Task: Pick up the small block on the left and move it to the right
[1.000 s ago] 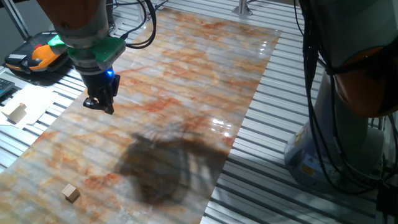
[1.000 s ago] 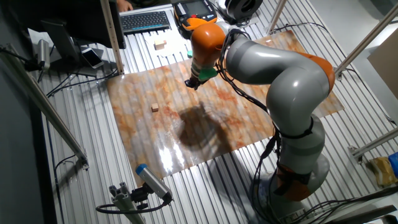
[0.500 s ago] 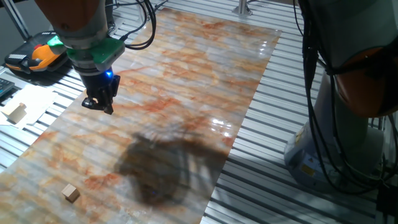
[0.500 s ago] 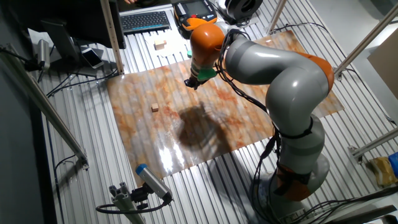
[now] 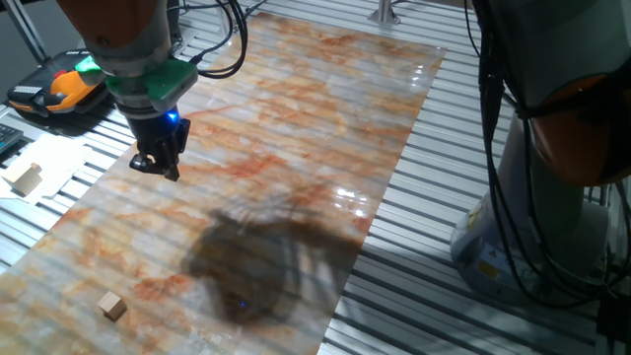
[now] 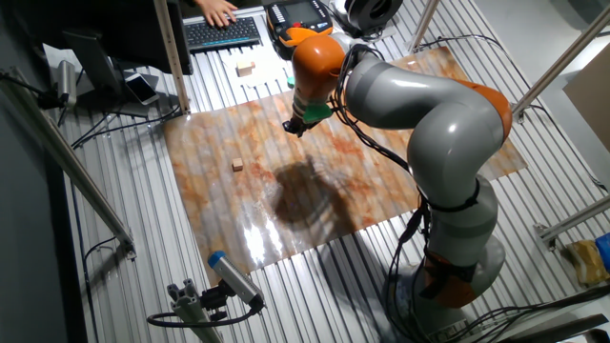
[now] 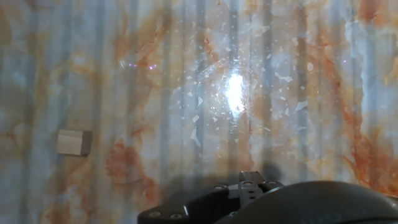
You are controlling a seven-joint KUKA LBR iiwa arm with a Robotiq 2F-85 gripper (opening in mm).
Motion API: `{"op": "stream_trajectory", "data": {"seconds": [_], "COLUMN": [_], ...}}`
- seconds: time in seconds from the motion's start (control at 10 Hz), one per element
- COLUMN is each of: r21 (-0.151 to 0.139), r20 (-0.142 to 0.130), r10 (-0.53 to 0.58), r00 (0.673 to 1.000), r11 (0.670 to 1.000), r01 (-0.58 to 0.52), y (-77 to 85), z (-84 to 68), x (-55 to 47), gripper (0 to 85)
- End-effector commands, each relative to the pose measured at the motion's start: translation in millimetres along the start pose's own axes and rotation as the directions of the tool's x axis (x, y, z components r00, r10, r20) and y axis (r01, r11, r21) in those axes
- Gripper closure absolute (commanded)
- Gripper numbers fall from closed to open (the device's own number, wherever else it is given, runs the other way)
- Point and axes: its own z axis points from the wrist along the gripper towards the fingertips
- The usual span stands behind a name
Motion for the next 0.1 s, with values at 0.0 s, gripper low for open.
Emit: {"op": "stream_trajectory", "data": {"seconds": [0.0], "r21": [-0.001], "r20": [-0.001], "r10": [-0.003], "r00": [1.0], "r11": [1.0], "r01": [0.003], "y": [-0.1], "z": [-0.2], "x": [0.1], "gripper": [85.0]}}
